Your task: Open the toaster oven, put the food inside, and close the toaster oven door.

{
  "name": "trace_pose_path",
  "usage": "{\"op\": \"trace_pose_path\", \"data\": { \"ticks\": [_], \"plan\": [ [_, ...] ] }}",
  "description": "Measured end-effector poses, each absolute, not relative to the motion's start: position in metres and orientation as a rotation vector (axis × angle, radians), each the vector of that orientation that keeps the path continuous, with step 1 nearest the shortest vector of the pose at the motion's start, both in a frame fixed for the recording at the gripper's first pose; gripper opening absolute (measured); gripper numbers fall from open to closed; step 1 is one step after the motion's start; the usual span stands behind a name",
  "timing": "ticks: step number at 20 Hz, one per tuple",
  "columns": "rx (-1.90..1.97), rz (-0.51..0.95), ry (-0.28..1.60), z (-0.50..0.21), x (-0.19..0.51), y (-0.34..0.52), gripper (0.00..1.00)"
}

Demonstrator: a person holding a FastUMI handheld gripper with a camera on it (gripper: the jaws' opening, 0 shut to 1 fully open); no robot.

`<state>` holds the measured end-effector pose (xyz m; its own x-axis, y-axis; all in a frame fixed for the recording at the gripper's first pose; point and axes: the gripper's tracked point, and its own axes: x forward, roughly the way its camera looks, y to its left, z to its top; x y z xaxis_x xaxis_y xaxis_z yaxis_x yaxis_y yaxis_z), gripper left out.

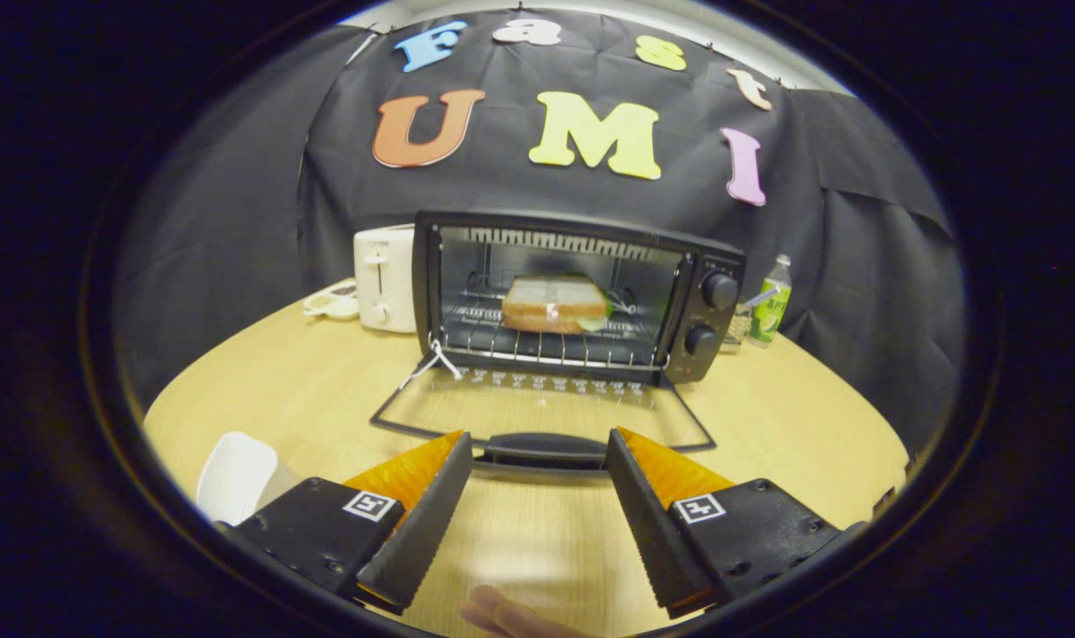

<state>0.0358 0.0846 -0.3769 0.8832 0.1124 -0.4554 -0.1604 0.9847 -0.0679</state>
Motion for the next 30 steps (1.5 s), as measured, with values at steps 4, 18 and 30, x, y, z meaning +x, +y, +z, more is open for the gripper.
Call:
{"op": "trace_pose_path", "data": {
  "ticks": [4,18,30],
  "plan": [
    [-0.024,0.152,0.551,-0.398,0.030,0.091,0.99],
    [-0.040,0.111,0.572,-0.401,0.047,0.088,0.95],
    [0.001,0.105,0.517,-0.392,0.049,0.088,0.95]
  ]
}}
